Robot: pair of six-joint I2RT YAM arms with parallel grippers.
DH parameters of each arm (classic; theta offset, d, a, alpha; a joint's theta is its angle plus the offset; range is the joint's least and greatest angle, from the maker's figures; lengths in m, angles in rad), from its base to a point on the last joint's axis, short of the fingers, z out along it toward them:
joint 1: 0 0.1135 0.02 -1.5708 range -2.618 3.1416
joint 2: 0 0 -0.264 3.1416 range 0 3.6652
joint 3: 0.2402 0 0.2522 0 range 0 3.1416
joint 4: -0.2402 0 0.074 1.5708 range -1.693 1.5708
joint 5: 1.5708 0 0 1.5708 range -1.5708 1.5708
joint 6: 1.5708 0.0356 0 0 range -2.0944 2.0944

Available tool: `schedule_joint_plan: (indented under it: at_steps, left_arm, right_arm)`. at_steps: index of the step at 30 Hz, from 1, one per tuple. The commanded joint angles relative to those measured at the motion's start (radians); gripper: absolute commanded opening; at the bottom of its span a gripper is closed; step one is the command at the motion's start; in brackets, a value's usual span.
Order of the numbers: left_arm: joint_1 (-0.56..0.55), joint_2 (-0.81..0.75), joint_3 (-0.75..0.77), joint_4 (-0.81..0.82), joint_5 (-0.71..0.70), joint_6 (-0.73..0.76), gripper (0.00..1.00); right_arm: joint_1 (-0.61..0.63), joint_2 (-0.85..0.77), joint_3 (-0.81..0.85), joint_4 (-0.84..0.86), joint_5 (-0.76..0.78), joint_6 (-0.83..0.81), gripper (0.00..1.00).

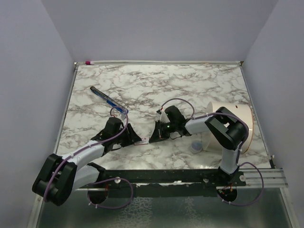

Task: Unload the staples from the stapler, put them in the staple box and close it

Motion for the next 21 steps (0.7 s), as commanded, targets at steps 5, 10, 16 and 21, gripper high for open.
schedule_joint_plan:
  at_steps: [5,10,16,21]
  left_arm:
    - [-0.019,0.026,0.020,0.000,0.010,0.004,0.49]
    - [-0.021,0.020,0.018,-0.006,0.000,0.009,0.49]
    - [-0.021,-0.051,0.027,-0.112,-0.068,0.037,0.55]
    - [-0.021,-0.120,0.025,-0.174,-0.133,0.037,0.63]
  right_arm:
    - [0.029,0.052,0.042,0.023,-0.001,0.001,0.01]
    - [0.029,0.031,0.034,0.023,0.005,0.002,0.01]
    - [-0.003,-0.064,-0.005,-0.049,0.028,-0.059,0.20]
    - [-0.004,-0.115,0.016,-0.136,0.064,-0.129,0.36]
